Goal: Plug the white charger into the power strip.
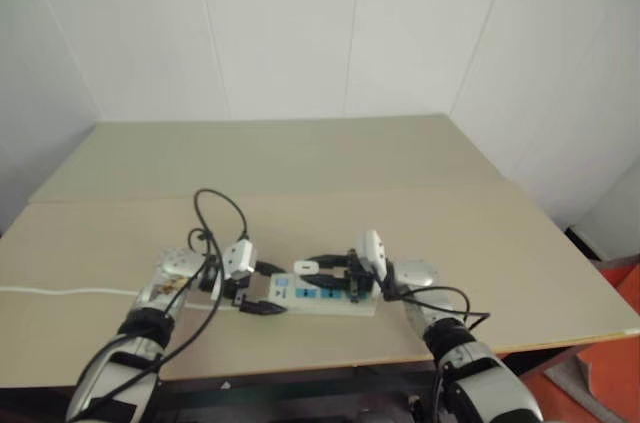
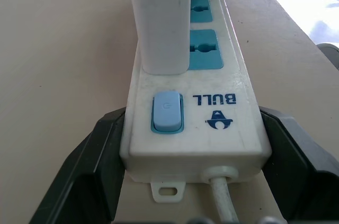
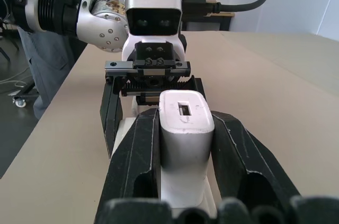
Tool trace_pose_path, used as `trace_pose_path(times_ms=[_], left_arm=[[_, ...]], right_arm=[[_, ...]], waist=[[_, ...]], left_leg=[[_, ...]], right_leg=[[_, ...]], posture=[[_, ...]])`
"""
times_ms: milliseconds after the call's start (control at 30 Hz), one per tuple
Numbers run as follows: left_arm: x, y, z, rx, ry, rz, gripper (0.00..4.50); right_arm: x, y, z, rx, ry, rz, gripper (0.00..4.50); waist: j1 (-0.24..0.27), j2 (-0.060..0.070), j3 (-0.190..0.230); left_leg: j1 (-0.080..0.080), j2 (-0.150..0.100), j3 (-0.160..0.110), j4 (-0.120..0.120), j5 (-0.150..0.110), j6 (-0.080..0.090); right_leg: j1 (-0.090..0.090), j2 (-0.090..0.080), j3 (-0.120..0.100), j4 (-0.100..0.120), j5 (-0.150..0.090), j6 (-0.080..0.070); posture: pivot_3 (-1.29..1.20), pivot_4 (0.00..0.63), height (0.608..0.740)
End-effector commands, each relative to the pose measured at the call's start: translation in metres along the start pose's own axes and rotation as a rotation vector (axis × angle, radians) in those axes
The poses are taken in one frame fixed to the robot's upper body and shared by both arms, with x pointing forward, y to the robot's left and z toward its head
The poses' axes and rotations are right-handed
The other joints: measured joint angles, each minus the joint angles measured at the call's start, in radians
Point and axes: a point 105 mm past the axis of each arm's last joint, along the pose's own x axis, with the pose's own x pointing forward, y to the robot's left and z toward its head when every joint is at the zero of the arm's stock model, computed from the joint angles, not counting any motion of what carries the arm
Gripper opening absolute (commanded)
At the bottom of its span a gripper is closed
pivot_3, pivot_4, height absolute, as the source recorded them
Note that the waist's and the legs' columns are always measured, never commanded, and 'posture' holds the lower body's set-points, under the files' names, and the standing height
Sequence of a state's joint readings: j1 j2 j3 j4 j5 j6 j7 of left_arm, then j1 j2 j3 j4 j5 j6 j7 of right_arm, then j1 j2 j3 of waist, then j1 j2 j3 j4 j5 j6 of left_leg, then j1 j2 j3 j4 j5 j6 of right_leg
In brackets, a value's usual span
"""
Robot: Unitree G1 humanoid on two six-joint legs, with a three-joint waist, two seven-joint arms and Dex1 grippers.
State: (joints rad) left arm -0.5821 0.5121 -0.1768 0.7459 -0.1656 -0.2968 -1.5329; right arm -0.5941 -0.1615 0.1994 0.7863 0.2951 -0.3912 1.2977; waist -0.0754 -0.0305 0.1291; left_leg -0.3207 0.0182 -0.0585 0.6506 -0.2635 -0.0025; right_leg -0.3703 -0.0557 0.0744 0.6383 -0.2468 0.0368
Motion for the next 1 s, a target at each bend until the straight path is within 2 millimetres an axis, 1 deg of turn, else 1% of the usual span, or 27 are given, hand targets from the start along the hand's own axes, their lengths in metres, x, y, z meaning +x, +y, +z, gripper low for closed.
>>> trace_pose_path(times_ms=[33,267,367,433,500,533,633,667,700,733,933,1000], left_arm=[[0.000,-0.008,-0.003,0.029,0.042,-0.057,3.26],[-0.001,-0.007,-0.004,0.032,0.049,-0.055,3.26],[-0.002,-0.007,-0.004,0.033,0.051,-0.055,3.26],[-0.001,-0.007,-0.004,0.035,0.051,-0.054,3.26],[-0.001,-0.007,-0.004,0.036,0.051,-0.054,3.26],[-0.001,-0.007,-0.004,0.036,0.052,-0.054,3.26],[0.000,-0.008,-0.004,0.036,0.050,-0.055,3.26],[0.000,-0.008,-0.004,0.036,0.050,-0.055,3.26],[0.000,-0.008,-0.004,0.036,0.050,-0.055,3.26],[0.000,-0.008,-0.004,0.037,0.049,-0.056,3.26],[0.002,-0.007,-0.004,0.038,0.046,-0.056,3.26],[0.002,-0.007,-0.004,0.014,0.052,-0.061,3.26]], right_arm=[[-0.042,0.027,-0.083,0.237,0.349,-0.060,1.12],[-0.040,0.029,-0.085,0.235,0.365,-0.037,1.12],[-0.038,0.030,-0.082,0.199,0.348,-0.021,1.12],[-0.037,0.030,-0.080,0.185,0.342,-0.019,1.86],[-0.037,0.030,-0.079,0.170,0.338,-0.018,2.40],[-0.036,0.029,-0.078,0.156,0.328,-0.022,2.83],[-0.036,0.029,-0.074,0.121,0.307,-0.022,3.72],[-0.036,0.029,-0.074,0.120,0.306,-0.020,4.12],[-0.037,0.029,-0.073,0.112,0.304,-0.015,4.41],[-0.038,0.029,-0.073,0.107,0.303,-0.011,4.47],[-0.043,0.030,-0.071,0.099,0.297,0.007,4.47],[-0.043,0.029,-0.069,0.093,0.289,0.007,4.47]], waist=[[0.000,0.000,0.000],[0.000,0.002,-0.001],[0.000,0.002,-0.001],[0.001,0.002,-0.001],[0.003,-0.001,-0.002],[0.003,-0.002,-0.003],[0.003,-0.003,-0.003],[0.004,-0.003,-0.003],[0.004,-0.003,-0.003],[0.004,-0.003,-0.003],[0.006,-0.003,-0.003],[0.008,-0.003,-0.003]], left_leg=[[0.002,0.000,0.000,-0.003,0.000,0.000],[0.004,0.000,-0.002,-0.006,0.000,0.000],[0.005,0.000,-0.002,-0.006,0.000,0.000],[0.004,0.000,-0.002,-0.006,0.000,0.000],[0.005,0.000,-0.002,-0.007,0.000,0.000],[0.004,0.000,-0.004,-0.007,0.000,0.000],[0.004,0.000,-0.006,-0.008,0.000,0.000],[0.003,0.000,-0.006,-0.008,0.000,0.000],[0.003,0.001,-0.007,-0.008,0.000,0.000],[0.003,0.001,-0.007,-0.008,0.000,0.000],[0.003,0.000,-0.011,-0.008,0.000,0.000],[0.003,0.000,-0.013,-0.008,0.000,0.000]], right_leg=[[0.003,0.000,0.000,-0.001,-0.002,-0.001],[0.004,0.000,0.000,-0.001,-0.003,-0.003],[0.003,0.000,0.000,-0.001,-0.003,-0.003],[0.003,0.000,0.000,-0.001,-0.003,-0.003],[0.003,0.000,0.000,-0.001,-0.003,-0.003],[0.002,0.000,-0.001,-0.002,-0.003,-0.003],[0.002,0.000,-0.003,-0.006,-0.003,-0.003],[0.002,0.000,-0.003,-0.007,-0.003,-0.003],[0.002,0.000,-0.003,-0.007,-0.003,-0.003],[0.002,0.000,-0.004,-0.007,-0.003,-0.003],[0.002,0.000,-0.005,-0.008,-0.004,-0.003],[0.002,0.000,-0.005,-0.008,-0.004,-0.003]], posture=[[0.00,0.150,0.740],[0.00,0.150,0.740],[0.00,0.150,0.740],[0.00,0.150,0.740],[0.00,0.150,0.740],[0.00,0.150,0.740],[0.00,0.150,0.740],[0.00,0.150,0.740],[0.00,0.150,0.740],[0.00,0.150,0.740],[0.00,0.150,0.740],[0.00,0.150,0.740]])
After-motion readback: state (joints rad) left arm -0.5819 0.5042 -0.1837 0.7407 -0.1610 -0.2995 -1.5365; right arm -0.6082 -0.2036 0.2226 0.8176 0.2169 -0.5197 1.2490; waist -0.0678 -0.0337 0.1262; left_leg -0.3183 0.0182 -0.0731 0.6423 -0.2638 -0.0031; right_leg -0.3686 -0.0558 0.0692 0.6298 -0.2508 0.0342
